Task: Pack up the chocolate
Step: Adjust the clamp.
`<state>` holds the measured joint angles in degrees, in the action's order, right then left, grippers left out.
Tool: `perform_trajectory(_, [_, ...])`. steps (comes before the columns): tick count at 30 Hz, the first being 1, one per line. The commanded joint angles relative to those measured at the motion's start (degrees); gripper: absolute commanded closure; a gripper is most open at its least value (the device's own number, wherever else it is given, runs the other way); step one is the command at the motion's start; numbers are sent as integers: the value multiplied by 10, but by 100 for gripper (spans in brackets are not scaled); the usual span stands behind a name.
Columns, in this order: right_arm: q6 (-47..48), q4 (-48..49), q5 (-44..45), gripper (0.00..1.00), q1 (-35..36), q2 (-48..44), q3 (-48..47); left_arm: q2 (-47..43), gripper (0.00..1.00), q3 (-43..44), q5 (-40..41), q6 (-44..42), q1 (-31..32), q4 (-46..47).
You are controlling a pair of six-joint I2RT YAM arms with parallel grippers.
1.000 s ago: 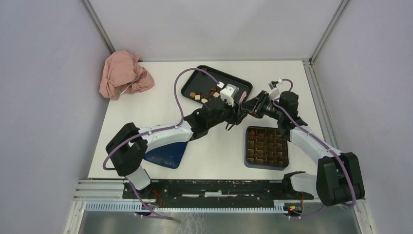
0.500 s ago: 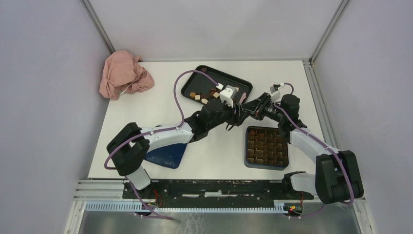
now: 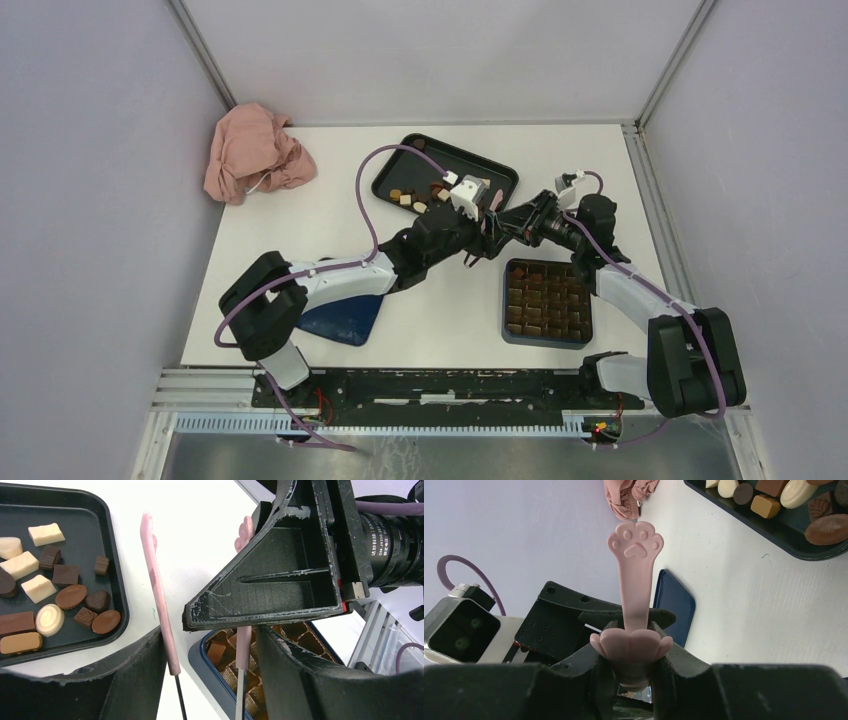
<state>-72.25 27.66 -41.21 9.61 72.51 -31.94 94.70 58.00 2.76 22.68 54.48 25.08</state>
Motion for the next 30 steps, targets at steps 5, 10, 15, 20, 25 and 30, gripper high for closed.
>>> perform_trajectory(5, [-27,56,-18,81,-3,3,9,2,28,-9,-5,-5,3,36])
perform_trajectory(10, [-33,63,-20,81,-6,3,11,0,27,-21,0,-1,3,46])
perform_trajectory(15, [-36,67,-20,81,-8,2,12,-11,22,-41,4,6,1,64])
perform_trajectory(20, [-37,67,-19,81,-9,0,14,-12,24,-41,8,12,1,64])
perform_trajectory(25, [-37,67,-19,80,-8,-1,19,-6,31,-33,7,16,1,63])
perform_trajectory(30, [-37,67,-19,71,-8,-2,21,-5,41,-27,5,14,1,56])
